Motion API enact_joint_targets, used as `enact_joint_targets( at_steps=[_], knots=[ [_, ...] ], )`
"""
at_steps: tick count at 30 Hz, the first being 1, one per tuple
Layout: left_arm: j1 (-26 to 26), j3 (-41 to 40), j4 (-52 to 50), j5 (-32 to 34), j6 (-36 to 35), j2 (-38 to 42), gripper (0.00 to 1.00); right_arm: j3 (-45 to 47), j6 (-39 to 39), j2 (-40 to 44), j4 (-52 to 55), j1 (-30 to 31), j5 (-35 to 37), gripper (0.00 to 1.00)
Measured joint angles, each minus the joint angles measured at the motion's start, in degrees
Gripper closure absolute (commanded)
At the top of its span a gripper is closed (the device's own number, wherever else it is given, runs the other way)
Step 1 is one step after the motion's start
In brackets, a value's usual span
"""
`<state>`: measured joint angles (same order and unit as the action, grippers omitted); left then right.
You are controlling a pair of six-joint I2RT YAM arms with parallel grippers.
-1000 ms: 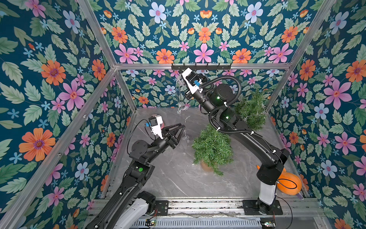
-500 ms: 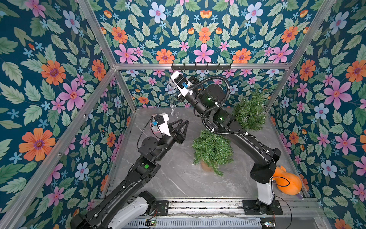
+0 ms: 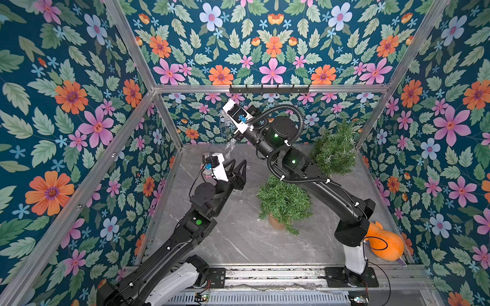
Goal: Wrap string light around the christmas tree
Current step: Pick up the light string from the center of the board.
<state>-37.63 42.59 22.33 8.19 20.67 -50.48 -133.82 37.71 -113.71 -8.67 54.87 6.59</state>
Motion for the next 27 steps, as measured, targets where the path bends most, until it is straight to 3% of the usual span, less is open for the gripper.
enact_joint_targets(
  at_steps=[12,15,22,27],
  knots=[
    [0.0,-0.4,0.0,4.3,-6.0,-1.0,0.43,4.0,0.2,2.8,-0.3,1.7,1.1,1.00],
    [0.0,0.2,0.0,5.0,-7.2,-2.4,0.54,5.4,0.2,3.8,-0.7,2.4,1.1,1.00],
    [0.0,1.8,0.0,1.1,-7.2,-2.8,0.99,2.8,3.0,2.4,-0.7,2.8,3.0,1.00],
    [0.0,2.2,-2.3,-5.4,-4.3,1.1,1.00,-7.2,5.3,-4.0,2.5,0.9,6.0,1.00]
  ],
)
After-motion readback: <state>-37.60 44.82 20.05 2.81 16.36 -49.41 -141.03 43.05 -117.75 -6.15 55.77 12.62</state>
